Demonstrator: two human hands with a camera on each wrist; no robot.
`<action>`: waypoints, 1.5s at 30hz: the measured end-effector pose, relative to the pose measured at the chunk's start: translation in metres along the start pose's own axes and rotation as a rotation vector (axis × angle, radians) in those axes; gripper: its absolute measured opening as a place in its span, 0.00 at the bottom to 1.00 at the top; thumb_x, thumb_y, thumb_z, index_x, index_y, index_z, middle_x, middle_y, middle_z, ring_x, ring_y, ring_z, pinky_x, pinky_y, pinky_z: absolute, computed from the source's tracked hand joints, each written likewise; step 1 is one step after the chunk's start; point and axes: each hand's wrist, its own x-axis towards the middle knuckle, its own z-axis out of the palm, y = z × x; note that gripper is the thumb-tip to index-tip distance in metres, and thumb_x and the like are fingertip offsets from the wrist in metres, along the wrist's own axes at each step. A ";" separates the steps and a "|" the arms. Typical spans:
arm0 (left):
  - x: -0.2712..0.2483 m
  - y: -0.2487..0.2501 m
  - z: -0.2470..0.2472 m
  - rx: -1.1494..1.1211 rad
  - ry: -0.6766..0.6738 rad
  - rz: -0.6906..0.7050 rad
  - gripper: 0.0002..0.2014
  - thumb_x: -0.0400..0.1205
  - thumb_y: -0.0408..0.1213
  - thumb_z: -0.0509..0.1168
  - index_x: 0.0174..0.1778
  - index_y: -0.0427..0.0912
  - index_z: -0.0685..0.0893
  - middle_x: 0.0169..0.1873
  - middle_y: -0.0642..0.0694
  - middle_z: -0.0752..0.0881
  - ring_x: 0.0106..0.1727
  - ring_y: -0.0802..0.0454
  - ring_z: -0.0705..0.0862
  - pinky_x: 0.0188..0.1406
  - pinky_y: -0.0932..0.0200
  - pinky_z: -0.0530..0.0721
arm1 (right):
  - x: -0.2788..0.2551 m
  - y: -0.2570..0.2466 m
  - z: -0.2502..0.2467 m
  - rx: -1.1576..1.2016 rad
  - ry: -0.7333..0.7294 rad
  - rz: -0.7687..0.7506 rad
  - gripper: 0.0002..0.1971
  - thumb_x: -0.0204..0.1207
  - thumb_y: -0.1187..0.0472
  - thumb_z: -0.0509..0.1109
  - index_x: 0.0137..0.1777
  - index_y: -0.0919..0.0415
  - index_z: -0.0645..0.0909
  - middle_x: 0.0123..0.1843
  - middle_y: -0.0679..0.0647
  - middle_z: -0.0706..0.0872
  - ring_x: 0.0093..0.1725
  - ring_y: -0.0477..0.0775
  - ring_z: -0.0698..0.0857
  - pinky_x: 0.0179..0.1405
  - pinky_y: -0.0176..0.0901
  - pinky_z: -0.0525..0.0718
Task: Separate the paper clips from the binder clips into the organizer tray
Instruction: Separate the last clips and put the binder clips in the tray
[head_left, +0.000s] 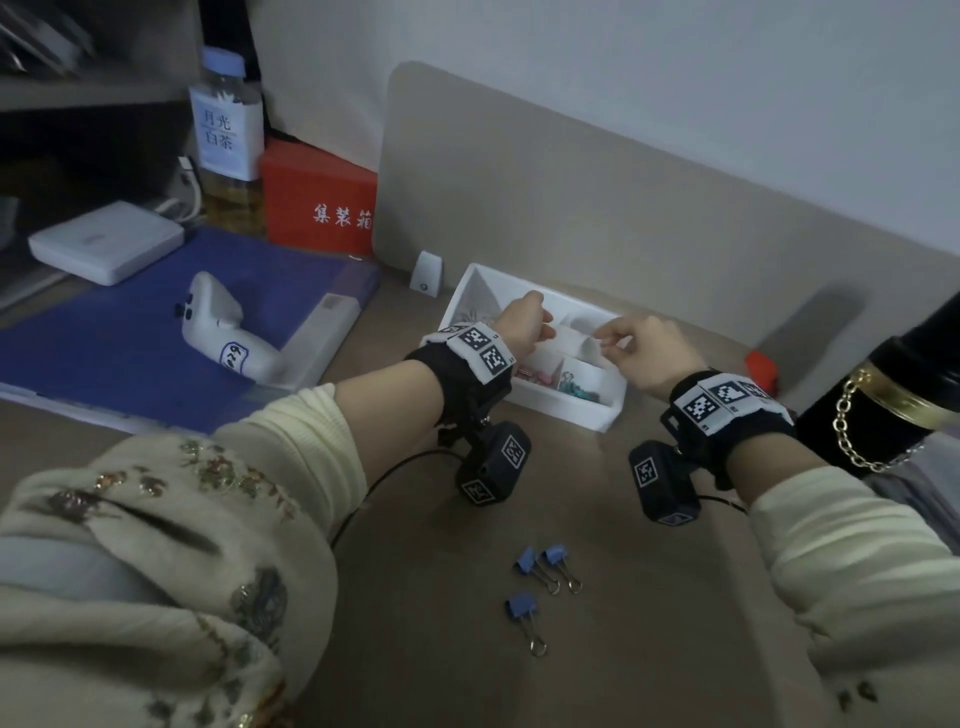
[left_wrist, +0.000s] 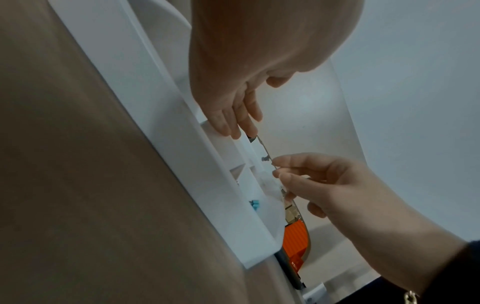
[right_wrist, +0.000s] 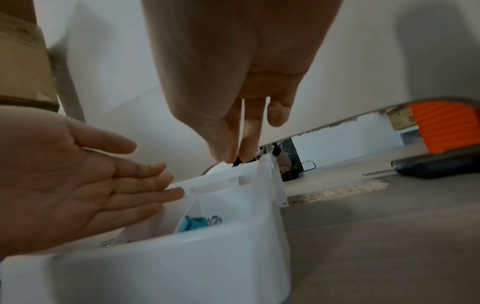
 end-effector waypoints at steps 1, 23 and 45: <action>-0.004 0.001 0.000 0.008 0.001 -0.007 0.17 0.89 0.41 0.45 0.52 0.34 0.75 0.39 0.43 0.81 0.53 0.46 0.78 0.59 0.56 0.72 | -0.006 -0.001 -0.004 0.000 -0.010 -0.010 0.11 0.80 0.63 0.65 0.59 0.56 0.85 0.50 0.48 0.84 0.54 0.52 0.83 0.54 0.40 0.77; -0.139 -0.052 -0.021 0.251 -0.135 -0.174 0.17 0.86 0.41 0.48 0.36 0.40 0.75 0.35 0.44 0.80 0.37 0.51 0.78 0.39 0.60 0.75 | -0.168 -0.071 0.026 -0.163 -0.600 -0.155 0.37 0.56 0.27 0.71 0.56 0.55 0.75 0.48 0.49 0.83 0.46 0.53 0.85 0.44 0.41 0.85; -0.139 -0.051 -0.024 0.313 -0.144 -0.177 0.10 0.84 0.34 0.55 0.37 0.41 0.75 0.34 0.45 0.78 0.33 0.53 0.77 0.33 0.62 0.76 | -0.161 -0.075 0.033 -0.235 -0.421 -0.250 0.08 0.76 0.58 0.68 0.52 0.59 0.77 0.46 0.52 0.78 0.42 0.56 0.82 0.38 0.44 0.81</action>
